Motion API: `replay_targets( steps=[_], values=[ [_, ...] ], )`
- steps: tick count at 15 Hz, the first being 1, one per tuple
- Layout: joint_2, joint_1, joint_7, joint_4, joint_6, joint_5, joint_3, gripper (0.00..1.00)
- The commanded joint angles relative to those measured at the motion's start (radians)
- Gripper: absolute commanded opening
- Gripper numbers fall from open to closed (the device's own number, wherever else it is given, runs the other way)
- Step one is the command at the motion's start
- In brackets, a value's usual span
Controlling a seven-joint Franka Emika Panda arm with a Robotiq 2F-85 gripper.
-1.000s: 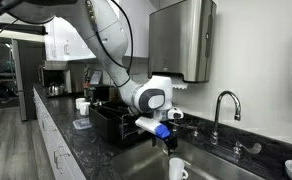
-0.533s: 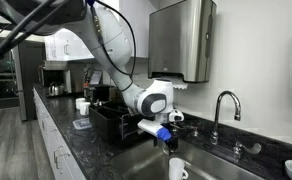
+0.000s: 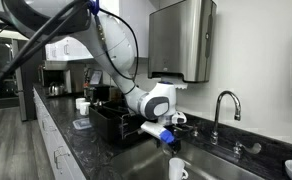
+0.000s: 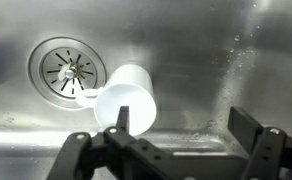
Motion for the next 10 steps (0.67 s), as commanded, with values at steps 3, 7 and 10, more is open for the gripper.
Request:
replay_targets(
  steps=[3,7,10],
  values=[
    [0.061,-0.024,-0.027,0.072,-0.015,0.007,0.02,1.0],
    [0.093,-0.028,-0.028,0.11,-0.024,0.008,0.021,1.0],
    [0.118,-0.03,-0.027,0.14,-0.031,0.006,0.02,1.0]
  ],
)
